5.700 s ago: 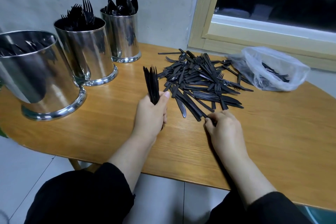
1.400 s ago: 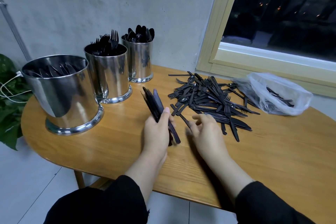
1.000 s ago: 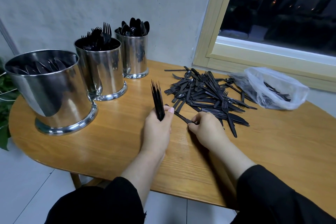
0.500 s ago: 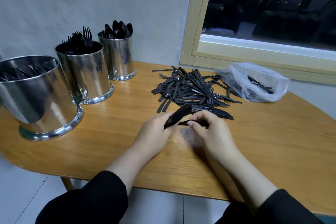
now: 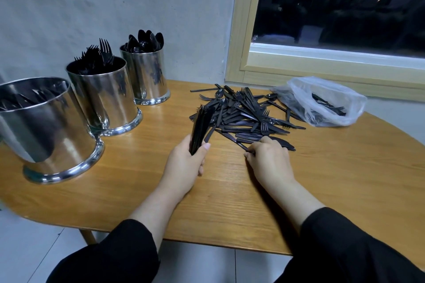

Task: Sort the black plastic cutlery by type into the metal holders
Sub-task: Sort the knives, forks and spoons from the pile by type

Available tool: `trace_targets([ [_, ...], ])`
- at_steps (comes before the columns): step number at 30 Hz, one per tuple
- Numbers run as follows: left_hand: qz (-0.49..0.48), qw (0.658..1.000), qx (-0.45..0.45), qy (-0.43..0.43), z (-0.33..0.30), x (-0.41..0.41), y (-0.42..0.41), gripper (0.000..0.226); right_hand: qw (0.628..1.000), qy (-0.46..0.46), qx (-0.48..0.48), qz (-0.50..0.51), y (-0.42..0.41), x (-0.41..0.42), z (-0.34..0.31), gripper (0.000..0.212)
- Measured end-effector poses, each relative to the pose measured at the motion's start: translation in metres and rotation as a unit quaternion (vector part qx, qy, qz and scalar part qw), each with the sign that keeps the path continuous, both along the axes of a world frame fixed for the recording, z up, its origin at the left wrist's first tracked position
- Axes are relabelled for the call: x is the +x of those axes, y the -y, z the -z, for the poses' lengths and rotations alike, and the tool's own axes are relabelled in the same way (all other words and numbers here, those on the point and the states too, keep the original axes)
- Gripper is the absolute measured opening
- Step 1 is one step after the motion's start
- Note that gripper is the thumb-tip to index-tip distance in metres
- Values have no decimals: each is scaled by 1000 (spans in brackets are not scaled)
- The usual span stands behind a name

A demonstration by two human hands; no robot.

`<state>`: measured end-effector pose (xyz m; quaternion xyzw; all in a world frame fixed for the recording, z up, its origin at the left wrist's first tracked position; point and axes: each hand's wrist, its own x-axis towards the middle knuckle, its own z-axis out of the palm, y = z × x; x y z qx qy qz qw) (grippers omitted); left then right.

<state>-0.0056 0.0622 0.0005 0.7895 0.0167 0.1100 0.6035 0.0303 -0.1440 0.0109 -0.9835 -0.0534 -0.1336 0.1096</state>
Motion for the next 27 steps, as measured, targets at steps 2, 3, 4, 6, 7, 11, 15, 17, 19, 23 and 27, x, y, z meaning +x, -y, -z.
trace_targets([
  [2, -3, 1000, -6, 2, 0, 0, -1, 14, 1000, 1, 17, -10, 0, -2, 0, 18],
  [3, -3, 1000, -8, 3, 0, 0, -1, 13, 1000, 0, 22, -19, 1, -3, 0, 16],
  [4, -5, 1000, -11, 4, -1, 0, -1, 13, 999, -2, 25, -31, 1, -4, -1, 14],
  [6, -11, 1000, -18, 4, -1, 0, -1, 12, 998, -13, 26, -53, 2, -7, -4, 11],
  [7, -13, 1000, -19, 5, -2, 0, -1, 11, 998, -18, 20, -60, 1, -9, -5, 11],
  [11, -25, 999, -47, 7, -5, -2, 0, 4, 997, -33, -14, -70, -1, -15, -11, 15],
  [15, -26, 994, -103, -16, -4, -1, -2, 10, 995, -44, -35, -84, -6, -19, -14, 21],
  [17, -26, 994, -103, -23, -3, -1, -3, 28, 995, -35, -36, -92, -6, -20, -16, 20],
  [19, -25, 995, -96, -26, -4, -2, -3, 38, 994, -33, -30, -103, -4, -20, -17, 17],
  [23, -27, 993, -108, -36, -7, -2, -2, 42, 996, -32, 14, -83, 4, -17, -9, 12],
  [27, -37, 982, -175, -59, -8, 1, 12, 41, 966, 28, 253, -31, 1, -21, -5, 16],
])
